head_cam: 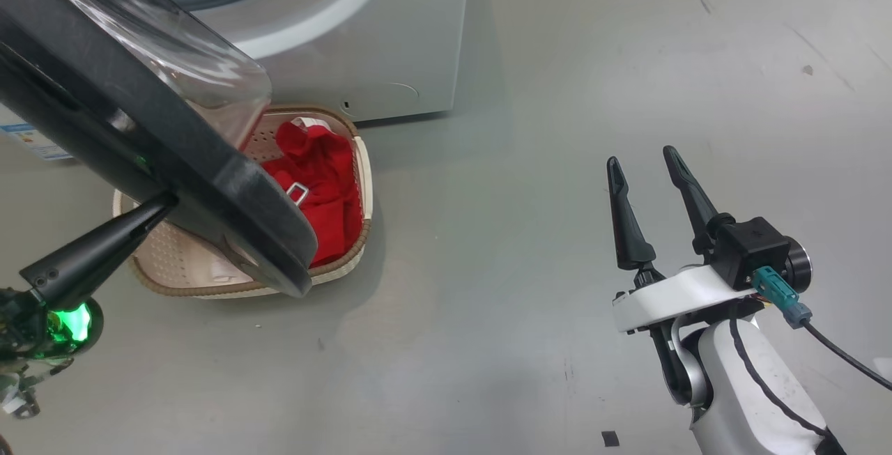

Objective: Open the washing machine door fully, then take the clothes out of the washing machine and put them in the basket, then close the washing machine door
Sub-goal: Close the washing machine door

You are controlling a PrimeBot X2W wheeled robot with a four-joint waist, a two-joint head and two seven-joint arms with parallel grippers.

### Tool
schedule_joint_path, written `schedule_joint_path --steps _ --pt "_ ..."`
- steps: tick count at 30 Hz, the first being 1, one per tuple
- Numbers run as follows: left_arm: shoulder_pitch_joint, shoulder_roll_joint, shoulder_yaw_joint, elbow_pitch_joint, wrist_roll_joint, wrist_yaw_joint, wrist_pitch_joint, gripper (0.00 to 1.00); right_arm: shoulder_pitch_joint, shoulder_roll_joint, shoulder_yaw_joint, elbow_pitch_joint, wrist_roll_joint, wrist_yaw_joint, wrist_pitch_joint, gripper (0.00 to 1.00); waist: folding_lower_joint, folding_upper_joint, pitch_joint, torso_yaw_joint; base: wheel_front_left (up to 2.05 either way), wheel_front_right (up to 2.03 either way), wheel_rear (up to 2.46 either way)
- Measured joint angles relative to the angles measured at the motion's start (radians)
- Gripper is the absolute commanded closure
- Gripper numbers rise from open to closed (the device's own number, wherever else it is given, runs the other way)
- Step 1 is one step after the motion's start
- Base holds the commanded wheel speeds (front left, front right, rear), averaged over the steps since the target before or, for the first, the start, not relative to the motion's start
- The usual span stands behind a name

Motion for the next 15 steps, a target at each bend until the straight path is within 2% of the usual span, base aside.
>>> schedule_joint_path --steps 15 --pt "-0.210 0.017 -0.021 0.020 0.002 0.120 -0.051 1.00 -0.048 0.001 0.057 -0.055 0.090 -0.011 -0.001 0.00 0.0000 0.0000 0.115 -0.128 0.00 0.00 0.00"
